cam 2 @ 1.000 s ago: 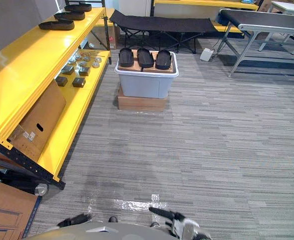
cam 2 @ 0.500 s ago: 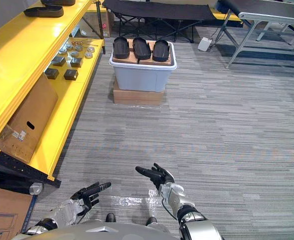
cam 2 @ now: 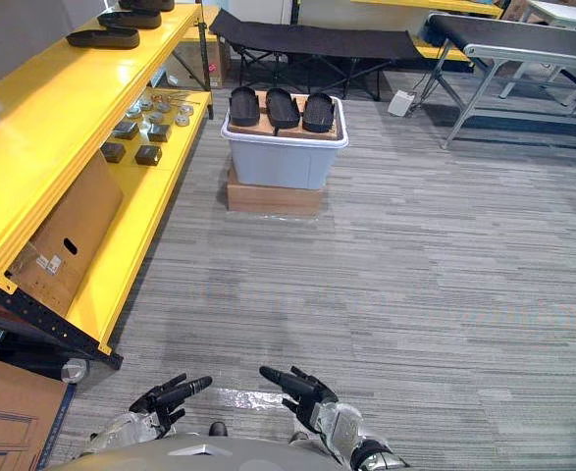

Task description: Walk over and take three plastic housings, then place them on the shelf

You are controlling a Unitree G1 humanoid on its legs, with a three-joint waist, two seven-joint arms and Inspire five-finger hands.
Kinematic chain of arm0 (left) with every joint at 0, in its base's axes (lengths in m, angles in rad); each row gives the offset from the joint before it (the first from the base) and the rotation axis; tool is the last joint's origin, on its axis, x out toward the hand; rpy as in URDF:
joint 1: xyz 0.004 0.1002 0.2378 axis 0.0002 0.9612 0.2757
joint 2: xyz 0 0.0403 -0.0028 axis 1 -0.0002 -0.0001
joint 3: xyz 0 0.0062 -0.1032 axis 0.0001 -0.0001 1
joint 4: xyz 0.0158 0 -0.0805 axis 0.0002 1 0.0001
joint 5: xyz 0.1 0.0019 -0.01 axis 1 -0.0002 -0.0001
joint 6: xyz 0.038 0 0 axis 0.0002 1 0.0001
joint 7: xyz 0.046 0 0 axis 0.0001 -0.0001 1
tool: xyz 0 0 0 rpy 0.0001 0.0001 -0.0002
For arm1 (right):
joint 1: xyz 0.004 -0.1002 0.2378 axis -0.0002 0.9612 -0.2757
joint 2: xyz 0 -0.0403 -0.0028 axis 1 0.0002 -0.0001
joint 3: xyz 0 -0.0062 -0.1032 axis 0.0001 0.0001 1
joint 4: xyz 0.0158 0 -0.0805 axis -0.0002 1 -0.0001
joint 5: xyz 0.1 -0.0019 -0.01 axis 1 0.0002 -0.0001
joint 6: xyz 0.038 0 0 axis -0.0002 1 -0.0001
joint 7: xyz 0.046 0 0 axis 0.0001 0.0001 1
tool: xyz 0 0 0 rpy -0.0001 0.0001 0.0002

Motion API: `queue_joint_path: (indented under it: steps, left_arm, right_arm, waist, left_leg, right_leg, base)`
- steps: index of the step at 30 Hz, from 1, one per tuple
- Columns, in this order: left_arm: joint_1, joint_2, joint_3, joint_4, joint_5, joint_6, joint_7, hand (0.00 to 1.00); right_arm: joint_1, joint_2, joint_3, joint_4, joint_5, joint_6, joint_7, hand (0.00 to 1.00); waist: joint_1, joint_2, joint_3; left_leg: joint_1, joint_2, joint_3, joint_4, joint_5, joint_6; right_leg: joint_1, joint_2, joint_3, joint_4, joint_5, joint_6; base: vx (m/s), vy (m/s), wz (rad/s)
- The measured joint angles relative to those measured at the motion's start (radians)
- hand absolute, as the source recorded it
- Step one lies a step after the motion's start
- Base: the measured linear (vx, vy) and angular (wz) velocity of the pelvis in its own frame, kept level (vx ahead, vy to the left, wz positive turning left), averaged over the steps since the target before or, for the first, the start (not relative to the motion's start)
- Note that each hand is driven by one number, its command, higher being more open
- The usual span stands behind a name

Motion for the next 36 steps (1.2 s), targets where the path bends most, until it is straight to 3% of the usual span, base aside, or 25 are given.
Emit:
queue_joint_path:
  steps: [1,4,5,7,8,9,13,16,20,21,23,24,25,27,28,30,31,32,33,34,35,36]
  left_arm:
    - [0.004,-0.001,0.004,0.0,0.001,-0.003,-0.001,1.0]
    - [0.015,0.005,0.006,0.0,0.021,-0.02,-0.003,1.0]
    - [0.02,0.004,0.005,0.001,0.021,-0.02,-0.001,1.0]
    - [0.015,0.001,0.003,0.01,0.021,-0.02,0.002,1.0]
    - [0.015,0.007,-0.003,0.011,0.021,-0.019,0.002,1.0]
    - [0.017,0.01,-0.004,0.011,0.02,-0.018,0.003,1.0]
    - [0.009,0.024,-0.014,0.012,0.018,0.02,-0.003,1.0]
    - [0.009,0.029,-0.013,0.013,0.011,0.029,-0.018,1.0]
    - [0.009,0.032,-0.013,0.009,-0.003,0.029,-0.04,1.0]
    - [0.013,0.02,-0.014,0.01,-0.022,0.034,-0.036,1.0]
    - [0.025,0.015,-0.015,0.015,-0.027,0.045,-0.034,1.0]
    - [0.019,0.021,-0.003,0.018,-0.028,0.036,-0.024,1.0]
    - [0.0,0.012,0.021,0.018,-0.043,0.027,-0.019,1.0]
    - [-0.009,-0.009,0.085,0.01,-0.102,0.002,-0.02,1.0]
    - [-0.007,-0.018,0.096,0.007,-0.109,-0.001,-0.021,1.0]
    - [0.0,-0.031,0.106,-0.017,-0.108,-0.013,-0.027,1.0]
    - [0.0,-0.039,0.116,-0.03,-0.107,-0.03,-0.044,1.0]
    - [0.001,-0.042,0.124,-0.04,-0.105,-0.04,-0.055,1.0]
    - [0.012,-0.049,0.125,-0.036,-0.101,-0.043,-0.059,1.0]
    - [0.017,-0.051,0.126,-0.034,-0.101,-0.044,-0.059,1.0]
    - [0.008,-0.025,0.131,-0.03,-0.096,-0.042,-0.057,1.0]
    - [0.002,-0.016,0.131,-0.029,-0.096,-0.041,-0.057,1.0]
  right_arm:
    - [0.002,0.0,-0.001,0.0,0.0,0.0,0.0,1.0]
    - [0.005,0.0,-0.029,0.001,0.003,0.004,-0.001,1.0]
    - [0.002,-0.002,-0.035,0.001,0.003,0.004,-0.001,1.0]
    - [-0.009,-0.007,-0.056,-0.003,0.003,-0.008,0.001,1.0]
    - [-0.01,-0.006,-0.069,-0.002,0.002,-0.013,0.004,1.0]
    - [-0.003,-0.005,-0.069,-0.002,-0.005,-0.016,0.006,1.0]
    - [-0.008,0.0,-0.07,0.0,-0.058,-0.048,-0.01,1.0]
    - [-0.009,0.006,-0.07,0.001,-0.064,-0.051,-0.027,1.0]
    - [-0.017,0.013,-0.07,0.016,-0.064,-0.047,-0.029,1.0]
    - [-0.021,0.003,-0.074,0.015,-0.064,-0.046,-0.036,1.0]
    - [-0.018,-0.008,-0.081,0.015,-0.064,-0.04,-0.042,1.0]
    - [-0.025,-0.023,-0.088,0.02,-0.064,-0.032,-0.047,1.0]
    - [-0.025,-0.048,-0.091,0.02,-0.065,-0.019,-0.048,1.0]
    - [-0.026,-0.065,-0.11,0.032,-0.113,-0.002,-0.057,1.0]
    - [-0.027,-0.067,-0.109,0.045,-0.127,-0.002,-0.065,1.0]
    - [-0.03,-0.069,-0.107,0.064,-0.152,-0.003,-0.079,1.0]
    - [-0.05,-0.063,-0.107,0.075,-0.152,-0.004,-0.09,1.0]
    - [-0.059,-0.059,-0.103,0.078,-0.152,-0.004,-0.095,1.0]
    - [-0.063,-0.058,-0.071,0.079,-0.152,-0.003,-0.097,1.0]
    - [-0.065,-0.049,-0.057,0.08,-0.152,-0.003,-0.099,1.0]
    - [-0.077,-0.017,-0.046,0.079,-0.151,-0.003,-0.101,1.0]
    - [-0.084,-0.008,-0.043,0.078,-0.151,-0.002,-0.1,1.0]
  waist:
    - [0.0,0.0,0.0]
    - [-0.001,-0.012,0.001]
    - [-0.002,-0.02,0.003]
    - [-0.001,-0.001,0.014]
    - [-0.011,0.014,0.02]
    - [-0.009,0.014,0.02]
    - [-0.003,0.006,0.021]
    - [-0.002,0.007,0.024]
    - [0.001,0.005,0.027]
    - [-0.001,0.036,0.025]
    - [0.005,0.057,0.004]
    - [0.0,0.071,0.001]
    - [-0.001,0.086,0.024]
    - [0.002,0.108,0.065]
    - [0.005,0.109,0.066]
    - [0.029,0.096,0.068]
    - [0.055,0.074,0.08]
    - [0.071,0.065,0.086]
    - [0.094,0.07,0.088]
    - [0.097,0.074,0.087]
    - [0.089,0.024,0.104]
    - [0.087,0.007,0.113]
  left_leg:
    - [0.001,-0.002,0.001,0.0,-0.004,0.006]
    - [0.004,-0.028,0.0,0.0,-0.021,0.028]
    - [0.009,-0.038,-0.009,0.0,-0.03,0.041]
    - [0.035,-0.03,-0.03,0.006,-0.029,0.069]
    - [0.043,-0.013,-0.047,0.027,-0.039,0.083]
    - [0.047,-0.007,-0.054,0.039,-0.046,0.083]
    - [0.062,0.002,-0.102,0.069,-0.076,0.06]
    - [0.061,0.002,-0.119,0.133,-0.129,0.042]
    - [0.012,0.024,-0.11,0.393,-0.354,0.0]
    - [-0.003,0.065,-0.099,0.469,-0.416,-0.019]
    - [-0.024,0.113,-0.075,0.536,-0.446,-0.051]
    - [-0.11,0.16,-0.037,0.711,-0.416,-0.088]
    - [-0.204,0.217,-0.017,0.918,-0.324,-0.14]
    - [-0.287,0.259,-0.015,1.059,-0.325,-0.136]
    - [-0.299,0.252,-0.012,1.028,-0.332,-0.132]
    - [-0.338,0.201,-0.009,0.826,-0.333,-0.122]
    - [-0.366,0.153,-0.021,0.641,-0.287,-0.104]
    - [-0.377,0.132,-0.052,0.466,-0.203,-0.113]
    - [-0.35,0.14,-0.075,0.32,0.021,-0.148]
    - [-0.33,0.14,-0.07,0.318,0.053,-0.085]
    - [-0.319,0.118,-0.055,0.346,0.011,-0.07]
    - [-0.32,0.114,-0.048,0.374,-0.007,-0.055]
  right_leg:
    - [-0.006,-0.005,-0.002,0.014,-0.011,-0.006]
    - [-0.079,-0.094,-0.058,0.209,-0.097,0.038]
    - [-0.096,-0.117,-0.059,0.278,-0.098,0.042]
    - [-0.18,-0.163,-0.062,0.482,-0.091,0.071]
    - [-0.194,-0.165,-0.062,0.499,-0.119,0.044]
    - [-0.2,-0.162,-0.063,0.497,-0.129,0.034]
    - [-0.259,-0.154,-0.05,0.318,-0.092,0.064]
    - [-0.259,-0.145,-0.051,0.29,-0.066,0.038]
    - [-0.208,-0.076,-0.035,0.332,-0.116,-0.068]
    - [-0.211,-0.046,-0.026,0.366,-0.11,-0.08]
    - [-0.208,0.005,-0.026,0.36,-0.118,-0.089]
    - [-0.205,0.022,-0.034,0.356,-0.138,-0.096]
    - [-0.158,0.049,-0.04,0.298,-0.131,-0.103]
    - [-0.029,0.081,-0.05,0.197,-0.116,-0.112]
    - [-0.002,0.078,-0.05,0.182,-0.113,-0.112]
    - [0.038,0.053,-0.022,0.153,-0.122,-0.114]
    - [0.039,0.023,0.012,0.144,-0.136,-0.09]
    - [0.038,0.011,0.043,0.143,-0.147,-0.072]
    - [0.051,0.028,0.104,0.136,-0.167,-0.035]
    - [0.069,0.024,0.12,0.13,-0.169,-0.025]
    - [0.095,0.002,0.141,0.119,-0.169,-0.025]
    - [0.103,-0.004,0.142,0.115,-0.169,-0.025]
  base:
    - [-0.04,0.058,-0.03]
    - [0.02,0.104,0.12]
    - [0.08,0.08,0.17]
    - [0.09,0.095,0.24]
    - [0.14,0.115,0.35]
    - [0.17,0.132,0.42]
    - [0.18,0.086,0.39]
    - [0.2,0.028,0.24]
    - [0.24,-0.133,-0.12]
    - [0.32,-0.215,-0.39]
    - [0.3,-0.131,-0.24]
    - [0.37,-0.131,0.02]
    - [0.37,-0.131,0.1]
    - [0.35,-0.105,0.15]
    - [0.41,-0.076,0.02]
    - [0.31,0.054,-0.41]
    - [0.33,0.126,-0.84]
    - [0.47,0.229,-1.26]
    - [0.38,0.183,-1.06]
    - [0.5,0.208,-0.77]
    - [0.37,0.1,-0.23]
    - [0.42,0.077,-0.15]
